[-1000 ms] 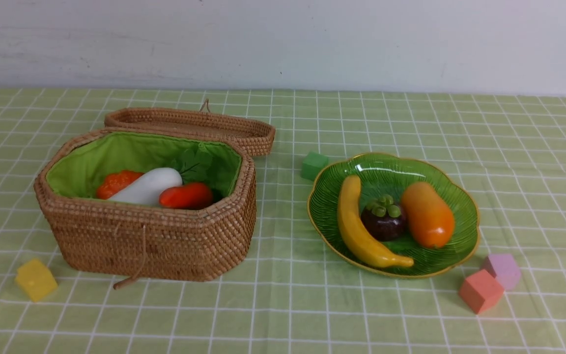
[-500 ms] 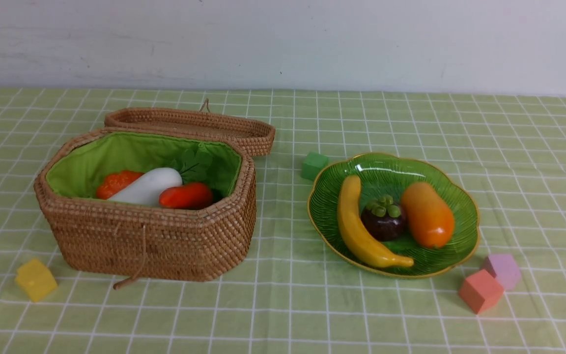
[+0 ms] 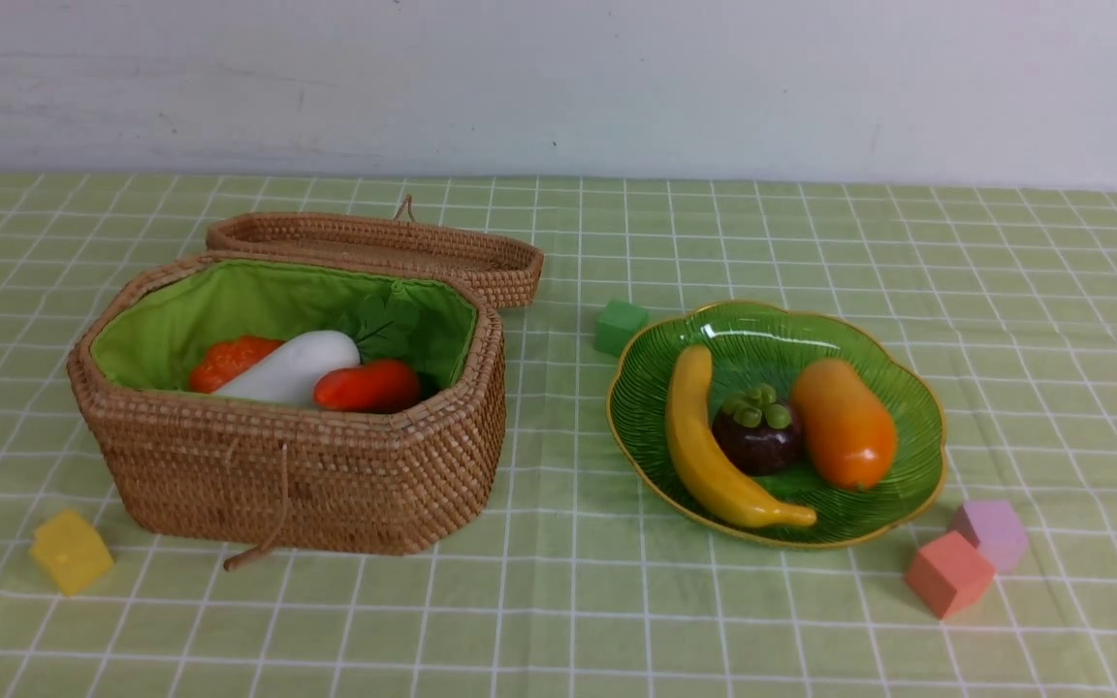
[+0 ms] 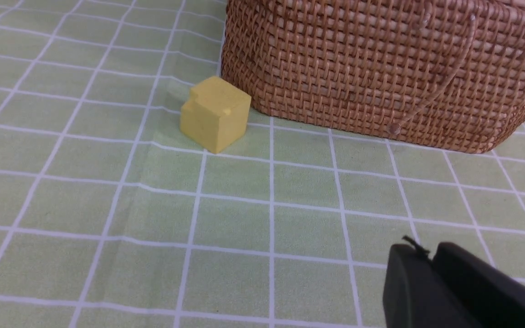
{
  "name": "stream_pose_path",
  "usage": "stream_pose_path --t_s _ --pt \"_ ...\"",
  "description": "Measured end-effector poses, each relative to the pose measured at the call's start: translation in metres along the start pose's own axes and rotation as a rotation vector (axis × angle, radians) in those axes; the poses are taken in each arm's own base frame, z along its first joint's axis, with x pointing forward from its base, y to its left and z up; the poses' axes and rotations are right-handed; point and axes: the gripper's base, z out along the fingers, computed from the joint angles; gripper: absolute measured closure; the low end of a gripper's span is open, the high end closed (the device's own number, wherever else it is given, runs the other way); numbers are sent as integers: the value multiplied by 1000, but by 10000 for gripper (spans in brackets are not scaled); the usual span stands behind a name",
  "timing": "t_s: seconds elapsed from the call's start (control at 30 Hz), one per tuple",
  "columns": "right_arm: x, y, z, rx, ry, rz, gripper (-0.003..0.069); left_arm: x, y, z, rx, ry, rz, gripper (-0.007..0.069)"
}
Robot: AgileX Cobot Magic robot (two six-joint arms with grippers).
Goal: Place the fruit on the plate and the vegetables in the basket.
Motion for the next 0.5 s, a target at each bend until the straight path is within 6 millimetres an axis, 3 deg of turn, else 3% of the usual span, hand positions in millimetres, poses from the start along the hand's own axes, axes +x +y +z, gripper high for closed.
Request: stream_pose_path --t_s 0.5 --pt "0 0 0 0 0 0 419 0 0 0 0 0 0 545"
